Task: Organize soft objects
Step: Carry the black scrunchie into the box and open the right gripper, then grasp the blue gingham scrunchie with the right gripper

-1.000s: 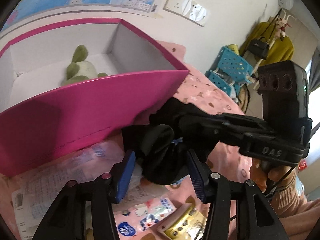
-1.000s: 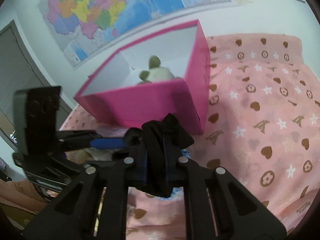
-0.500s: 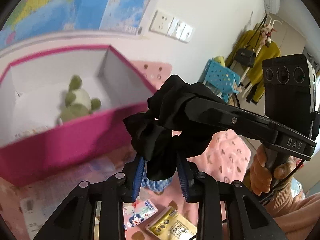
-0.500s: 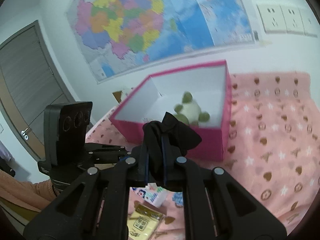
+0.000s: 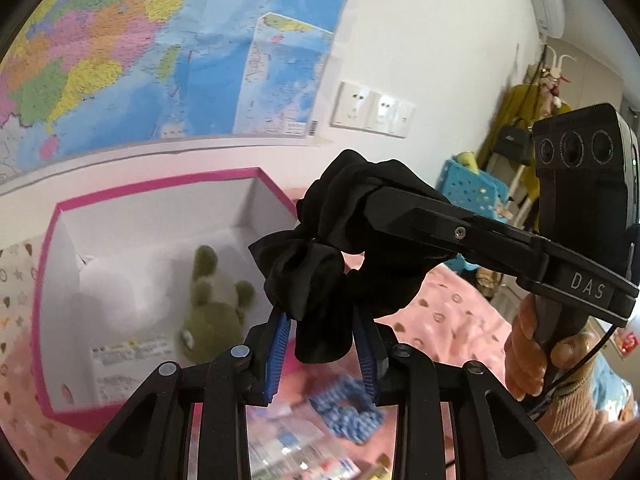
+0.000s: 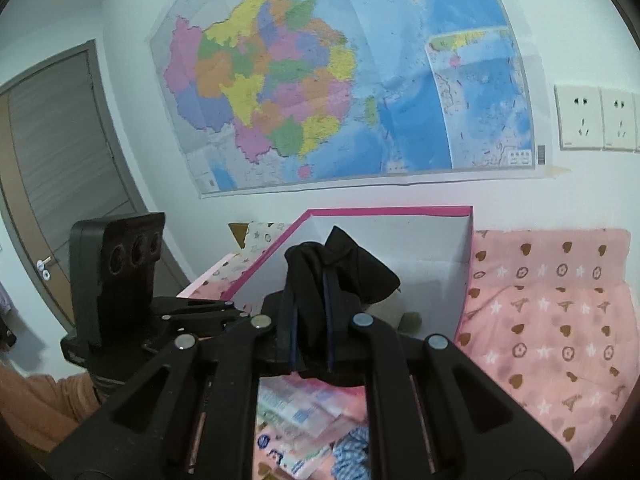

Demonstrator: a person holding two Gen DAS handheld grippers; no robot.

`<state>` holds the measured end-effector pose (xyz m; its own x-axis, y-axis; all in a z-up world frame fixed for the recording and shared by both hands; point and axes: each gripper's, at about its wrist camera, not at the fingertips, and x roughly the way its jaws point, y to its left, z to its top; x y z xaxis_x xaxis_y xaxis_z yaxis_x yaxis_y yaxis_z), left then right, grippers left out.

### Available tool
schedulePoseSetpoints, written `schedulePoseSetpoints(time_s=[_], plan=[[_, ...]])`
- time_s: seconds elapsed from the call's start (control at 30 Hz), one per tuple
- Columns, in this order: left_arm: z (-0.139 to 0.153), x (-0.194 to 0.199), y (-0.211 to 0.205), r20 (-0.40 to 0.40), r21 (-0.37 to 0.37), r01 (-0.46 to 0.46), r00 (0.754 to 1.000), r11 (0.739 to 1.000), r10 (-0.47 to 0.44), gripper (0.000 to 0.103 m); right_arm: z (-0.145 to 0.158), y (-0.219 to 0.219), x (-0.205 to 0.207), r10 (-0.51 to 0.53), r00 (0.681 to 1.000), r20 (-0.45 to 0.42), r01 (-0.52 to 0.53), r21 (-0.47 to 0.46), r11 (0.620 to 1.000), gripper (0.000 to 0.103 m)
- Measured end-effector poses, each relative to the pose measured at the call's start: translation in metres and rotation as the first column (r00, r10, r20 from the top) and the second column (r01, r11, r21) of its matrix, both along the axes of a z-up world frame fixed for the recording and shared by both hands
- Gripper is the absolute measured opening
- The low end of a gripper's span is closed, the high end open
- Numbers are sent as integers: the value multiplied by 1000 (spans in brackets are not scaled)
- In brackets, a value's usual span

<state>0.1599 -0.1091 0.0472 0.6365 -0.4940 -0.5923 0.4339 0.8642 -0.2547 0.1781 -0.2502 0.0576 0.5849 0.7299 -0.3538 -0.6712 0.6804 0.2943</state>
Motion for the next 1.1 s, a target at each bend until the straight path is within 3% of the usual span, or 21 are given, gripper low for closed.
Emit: schedulePoseSetpoints(time_s=[0.23,0.3,0.47,0.67,0.8,1.1], plan=[[-17,31,1,-52,55,-57,997,997,60,31,-25,8,39,-69,995,-76,64,-67,996,16],[-25,37,2,-81,67,-74,994,995,79,33,-35,11,47,-93,990,-106,80,-117,990,27],[-39,41,12,-118,51,-101,987,994,106,34,-58,13,54,-188,976,-112,156,-247,956,40],[-36,24,16,-79,48,-111,990,993,115,37,-55,-1,42,-192,974,-116,165,-208,964,40],[-30,10,19,-42,39,-101,994,994,103,46,-49,-10,24,-169,979,-113,150,-163,975,41],[-20,-33,24,11,21,-65,998,998,65,48,-48,-21,-23,-55,989,-139,44,-85,995,45]])
